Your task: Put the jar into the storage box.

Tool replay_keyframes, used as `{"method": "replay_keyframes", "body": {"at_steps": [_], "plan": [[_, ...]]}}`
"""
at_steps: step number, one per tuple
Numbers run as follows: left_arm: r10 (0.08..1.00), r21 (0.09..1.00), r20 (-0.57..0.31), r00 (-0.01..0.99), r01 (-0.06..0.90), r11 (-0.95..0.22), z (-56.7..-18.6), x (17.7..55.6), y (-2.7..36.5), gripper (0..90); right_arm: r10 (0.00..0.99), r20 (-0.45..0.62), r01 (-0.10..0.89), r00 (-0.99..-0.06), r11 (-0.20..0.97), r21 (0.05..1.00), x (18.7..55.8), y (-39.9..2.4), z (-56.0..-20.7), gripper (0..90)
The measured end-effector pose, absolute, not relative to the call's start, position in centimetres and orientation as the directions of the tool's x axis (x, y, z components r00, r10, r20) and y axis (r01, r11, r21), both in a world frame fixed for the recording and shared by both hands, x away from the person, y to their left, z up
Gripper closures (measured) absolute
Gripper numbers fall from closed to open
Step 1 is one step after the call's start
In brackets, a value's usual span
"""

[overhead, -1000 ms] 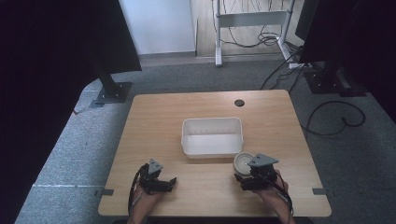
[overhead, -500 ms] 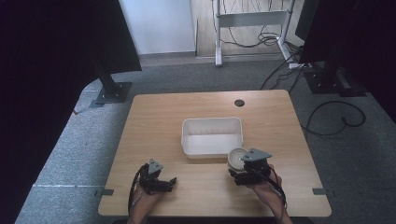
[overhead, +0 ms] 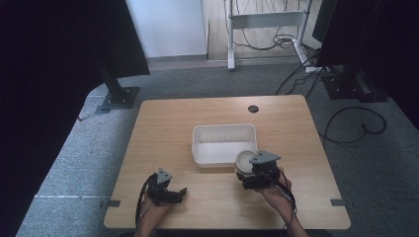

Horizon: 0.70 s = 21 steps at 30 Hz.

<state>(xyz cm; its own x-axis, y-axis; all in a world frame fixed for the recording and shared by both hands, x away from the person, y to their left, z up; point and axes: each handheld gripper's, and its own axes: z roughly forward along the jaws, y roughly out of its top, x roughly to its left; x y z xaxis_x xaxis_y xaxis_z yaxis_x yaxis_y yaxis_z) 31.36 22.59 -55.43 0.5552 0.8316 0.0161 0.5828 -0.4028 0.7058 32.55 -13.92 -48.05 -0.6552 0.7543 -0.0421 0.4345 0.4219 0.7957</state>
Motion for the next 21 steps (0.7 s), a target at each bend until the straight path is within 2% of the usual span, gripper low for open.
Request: {"method": "replay_keyframes", "body": {"at_steps": [21], "plan": [[0.831, 0.705, 0.017, 0.556, 0.583, -0.404, -55.4, 31.4, 22.6, 1.0, 0.766, -0.042, 0.432, -0.642, 0.406, 0.805, 35.6, -12.0, -47.9, 9.3]]}}
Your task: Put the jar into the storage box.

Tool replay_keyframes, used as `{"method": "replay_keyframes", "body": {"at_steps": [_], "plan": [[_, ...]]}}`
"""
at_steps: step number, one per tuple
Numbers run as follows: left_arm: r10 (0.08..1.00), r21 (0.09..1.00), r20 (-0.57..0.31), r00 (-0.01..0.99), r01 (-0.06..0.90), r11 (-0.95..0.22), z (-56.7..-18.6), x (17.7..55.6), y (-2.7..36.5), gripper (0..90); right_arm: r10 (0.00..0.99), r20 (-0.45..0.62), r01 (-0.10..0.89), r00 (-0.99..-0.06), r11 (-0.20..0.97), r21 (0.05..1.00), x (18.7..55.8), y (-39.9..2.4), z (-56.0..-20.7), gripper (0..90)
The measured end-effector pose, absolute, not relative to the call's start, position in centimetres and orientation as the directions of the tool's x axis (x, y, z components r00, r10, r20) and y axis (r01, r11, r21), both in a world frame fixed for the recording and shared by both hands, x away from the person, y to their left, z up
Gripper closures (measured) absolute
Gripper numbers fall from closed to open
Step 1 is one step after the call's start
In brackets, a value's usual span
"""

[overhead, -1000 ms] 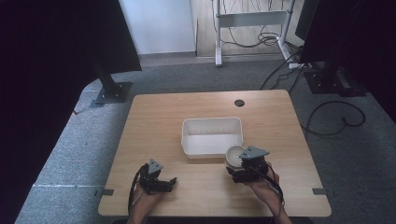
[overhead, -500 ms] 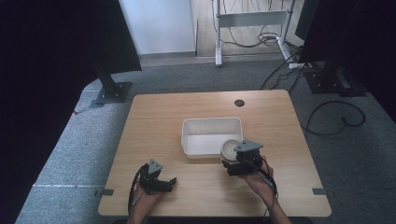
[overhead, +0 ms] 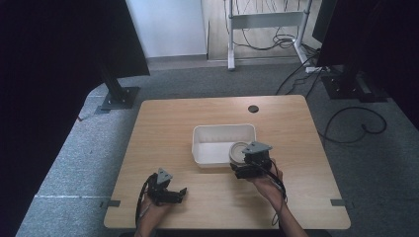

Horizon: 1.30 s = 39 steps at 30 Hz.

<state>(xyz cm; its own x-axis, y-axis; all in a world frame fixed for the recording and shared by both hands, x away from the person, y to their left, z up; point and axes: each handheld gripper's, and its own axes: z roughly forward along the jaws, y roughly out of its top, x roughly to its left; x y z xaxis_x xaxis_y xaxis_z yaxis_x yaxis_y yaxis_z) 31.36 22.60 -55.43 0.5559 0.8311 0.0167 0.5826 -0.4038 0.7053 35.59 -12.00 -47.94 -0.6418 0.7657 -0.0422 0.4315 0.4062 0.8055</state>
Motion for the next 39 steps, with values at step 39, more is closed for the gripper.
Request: {"method": "replay_keyframes", "body": {"at_steps": [39], "plan": [[0.831, 0.706, 0.016, 0.556, 0.583, -0.403, -55.4, 31.4, 22.6, 0.9, 0.778, -0.043, 0.439, -0.627, 0.398, 0.806, 40.2, -6.8, -49.5, 9.2]]}}
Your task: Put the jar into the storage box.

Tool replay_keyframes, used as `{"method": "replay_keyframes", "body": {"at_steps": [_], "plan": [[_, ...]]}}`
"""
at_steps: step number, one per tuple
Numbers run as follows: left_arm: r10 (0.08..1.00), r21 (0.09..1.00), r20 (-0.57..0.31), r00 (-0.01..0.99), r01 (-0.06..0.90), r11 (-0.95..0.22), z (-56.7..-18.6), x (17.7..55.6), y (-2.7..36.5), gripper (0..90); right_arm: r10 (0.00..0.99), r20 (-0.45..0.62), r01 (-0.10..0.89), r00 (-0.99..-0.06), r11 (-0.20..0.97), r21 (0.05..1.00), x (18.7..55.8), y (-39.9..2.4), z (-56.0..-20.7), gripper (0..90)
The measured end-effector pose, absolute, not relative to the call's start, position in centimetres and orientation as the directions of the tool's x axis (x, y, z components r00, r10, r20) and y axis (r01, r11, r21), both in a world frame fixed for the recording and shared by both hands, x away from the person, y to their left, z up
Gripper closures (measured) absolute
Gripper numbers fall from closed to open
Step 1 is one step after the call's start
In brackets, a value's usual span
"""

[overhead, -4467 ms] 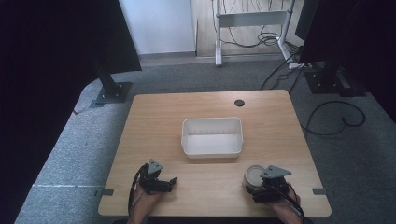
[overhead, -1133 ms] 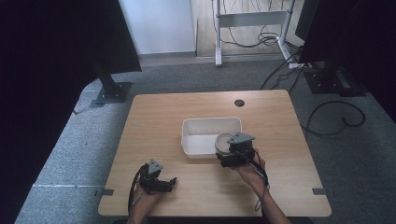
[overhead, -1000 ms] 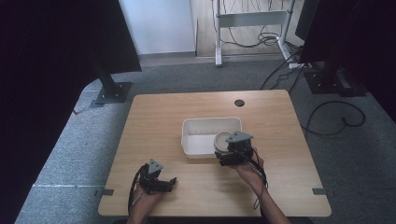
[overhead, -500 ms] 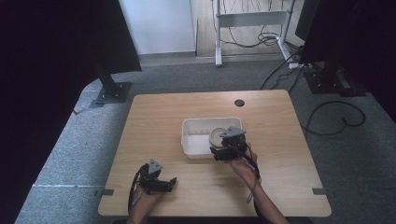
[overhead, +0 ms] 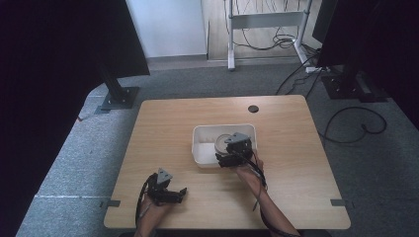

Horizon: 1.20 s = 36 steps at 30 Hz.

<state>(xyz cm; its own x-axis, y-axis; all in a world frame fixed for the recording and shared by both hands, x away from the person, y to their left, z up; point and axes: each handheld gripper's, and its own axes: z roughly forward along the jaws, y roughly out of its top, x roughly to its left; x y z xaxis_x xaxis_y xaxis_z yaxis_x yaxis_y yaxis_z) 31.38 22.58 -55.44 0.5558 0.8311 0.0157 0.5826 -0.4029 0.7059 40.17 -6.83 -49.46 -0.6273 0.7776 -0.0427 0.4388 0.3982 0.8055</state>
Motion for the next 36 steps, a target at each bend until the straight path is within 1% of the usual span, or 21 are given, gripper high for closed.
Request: {"method": "replay_keyframes", "body": {"at_steps": [17, 36], "plan": [[0.831, 0.705, 0.017, 0.557, 0.582, -0.404, -55.4, 31.4, 22.6, 0.9, 0.771, -0.058, 0.437, -0.634, 0.419, 0.796, 41.1, -3.4, -50.7, 9.2], [0.831, 0.706, 0.016, 0.556, 0.582, -0.404, -55.4, 31.4, 22.6, 0.9, 0.78, -0.057, 0.475, -0.623, 0.435, 0.765, 42.2, -1.0, -52.3, 9.2]]}}
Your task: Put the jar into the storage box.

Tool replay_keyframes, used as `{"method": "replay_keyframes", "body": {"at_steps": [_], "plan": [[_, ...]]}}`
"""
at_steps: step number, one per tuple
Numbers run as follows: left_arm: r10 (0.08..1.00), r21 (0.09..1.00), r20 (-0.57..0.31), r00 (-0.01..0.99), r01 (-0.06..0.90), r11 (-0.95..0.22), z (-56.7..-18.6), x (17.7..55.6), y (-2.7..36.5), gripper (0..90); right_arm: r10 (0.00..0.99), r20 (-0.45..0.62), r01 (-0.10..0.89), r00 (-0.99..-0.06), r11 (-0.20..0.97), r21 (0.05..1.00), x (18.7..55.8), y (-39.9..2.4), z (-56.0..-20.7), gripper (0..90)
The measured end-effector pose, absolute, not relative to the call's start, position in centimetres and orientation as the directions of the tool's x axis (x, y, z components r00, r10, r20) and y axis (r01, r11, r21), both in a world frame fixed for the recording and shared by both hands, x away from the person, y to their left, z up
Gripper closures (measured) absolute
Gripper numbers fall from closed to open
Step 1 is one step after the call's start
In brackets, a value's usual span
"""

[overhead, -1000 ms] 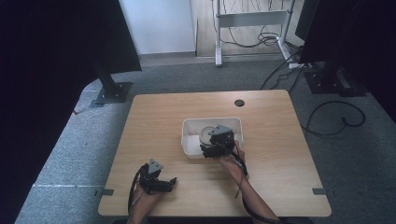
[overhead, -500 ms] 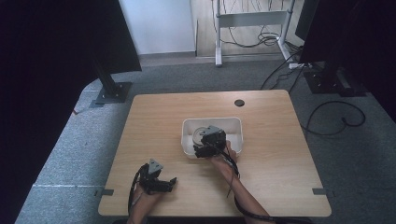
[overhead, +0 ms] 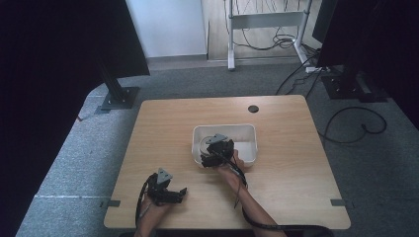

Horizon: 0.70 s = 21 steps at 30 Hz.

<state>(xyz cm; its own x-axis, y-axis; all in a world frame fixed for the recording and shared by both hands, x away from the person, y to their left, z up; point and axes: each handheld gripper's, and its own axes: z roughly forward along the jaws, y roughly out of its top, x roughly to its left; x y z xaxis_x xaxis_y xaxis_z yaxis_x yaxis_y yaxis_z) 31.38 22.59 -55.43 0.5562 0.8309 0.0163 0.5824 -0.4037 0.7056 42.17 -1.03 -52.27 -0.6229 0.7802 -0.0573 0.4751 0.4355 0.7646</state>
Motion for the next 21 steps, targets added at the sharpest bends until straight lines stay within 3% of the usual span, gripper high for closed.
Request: {"method": "replay_keyframes", "body": {"at_steps": [14, 21], "plan": [[0.831, 0.705, 0.017, 0.557, 0.582, -0.404, -55.43, 31.38, 22.59, 0.9, 0.787, -0.009, 0.513, -0.617, 0.411, 0.754, 42.55, -1.38, -52.27, 8.7], [0.831, 0.705, 0.017, 0.556, 0.582, -0.404, -55.43, 31.38, 22.59, 0.9, 0.771, -0.002, 0.51, -0.637, 0.423, 0.749, 42.58, -1.53, -52.3, 2.5]]}}
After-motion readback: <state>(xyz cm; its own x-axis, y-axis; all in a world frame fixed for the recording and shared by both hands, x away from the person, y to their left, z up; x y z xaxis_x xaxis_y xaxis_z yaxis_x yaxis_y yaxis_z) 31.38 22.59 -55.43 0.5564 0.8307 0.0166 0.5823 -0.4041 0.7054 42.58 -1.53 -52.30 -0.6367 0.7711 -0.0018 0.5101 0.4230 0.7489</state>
